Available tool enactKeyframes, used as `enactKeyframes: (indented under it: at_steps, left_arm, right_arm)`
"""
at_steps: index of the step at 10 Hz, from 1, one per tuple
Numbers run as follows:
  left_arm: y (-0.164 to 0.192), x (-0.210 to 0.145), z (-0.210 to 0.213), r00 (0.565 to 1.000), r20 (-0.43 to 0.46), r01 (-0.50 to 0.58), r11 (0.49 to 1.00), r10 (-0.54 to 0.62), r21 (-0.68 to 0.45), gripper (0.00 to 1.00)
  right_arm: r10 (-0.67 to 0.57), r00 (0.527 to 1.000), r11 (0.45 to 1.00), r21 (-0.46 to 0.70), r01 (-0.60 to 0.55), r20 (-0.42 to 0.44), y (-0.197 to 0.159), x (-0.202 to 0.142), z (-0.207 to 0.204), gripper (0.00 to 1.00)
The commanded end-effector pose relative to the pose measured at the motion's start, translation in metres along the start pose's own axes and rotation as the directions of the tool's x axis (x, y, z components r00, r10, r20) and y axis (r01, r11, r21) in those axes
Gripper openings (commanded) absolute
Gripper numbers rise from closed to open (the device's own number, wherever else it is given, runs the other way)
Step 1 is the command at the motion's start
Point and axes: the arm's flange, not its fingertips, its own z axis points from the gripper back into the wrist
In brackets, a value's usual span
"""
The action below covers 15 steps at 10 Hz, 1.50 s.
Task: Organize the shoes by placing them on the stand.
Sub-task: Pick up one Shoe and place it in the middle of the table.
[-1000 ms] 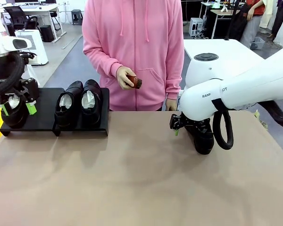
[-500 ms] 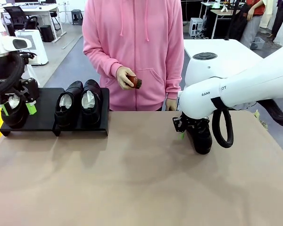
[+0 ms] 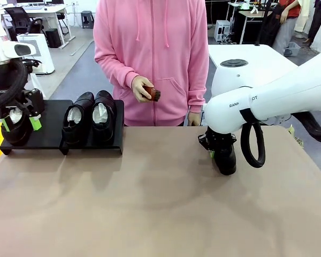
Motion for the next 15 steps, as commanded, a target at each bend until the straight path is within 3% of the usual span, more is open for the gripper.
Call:
enactKeyframes:
  at_steps: [1,3,6,8,9,12,15]
  left_arm:
    - [0.002,-0.002,0.000,1.000,0.002,-0.002,1.000,0.002,0.015,0.76]
    - [0.002,-0.002,0.000,1.000,0.002,-0.002,1.000,0.002,0.015,0.76]
    - [0.002,-0.002,0.000,1.000,0.002,-0.002,1.000,0.002,0.015,0.76]
    - [0.002,-0.002,0.000,1.000,0.002,-0.002,1.000,0.002,0.015,0.76]
    - [0.002,-0.002,0.000,1.000,0.002,-0.002,1.000,0.002,0.015,0.76]
    - [0.002,-0.002,0.000,1.000,0.002,-0.002,1.000,0.002,0.015,0.76]
    - [0.002,-0.002,0.000,1.000,0.002,-0.002,1.000,0.002,0.015,0.76]
  right_arm:
    - [0.004,0.999,0.999,0.038,-0.003,-0.037,-0.002,0.004,0.007,0.00]
    - [-0.067,0.996,0.997,0.041,0.070,-0.059,-0.006,-0.001,0.026,0.00]
    - [-0.221,0.974,0.973,0.076,0.217,0.051,-0.014,-0.027,0.088,0.00]
    - [-0.295,0.949,0.953,0.103,0.285,0.109,-0.009,-0.070,0.140,0.00]
    - [-0.292,0.951,0.953,0.114,0.280,0.105,0.005,-0.101,0.158,0.00]
    - [-0.152,0.987,0.969,0.188,0.160,-0.056,0.085,-0.193,0.156,0.00]
    - [-0.116,0.992,0.948,0.292,0.123,-0.043,0.151,-0.235,0.134,0.00]
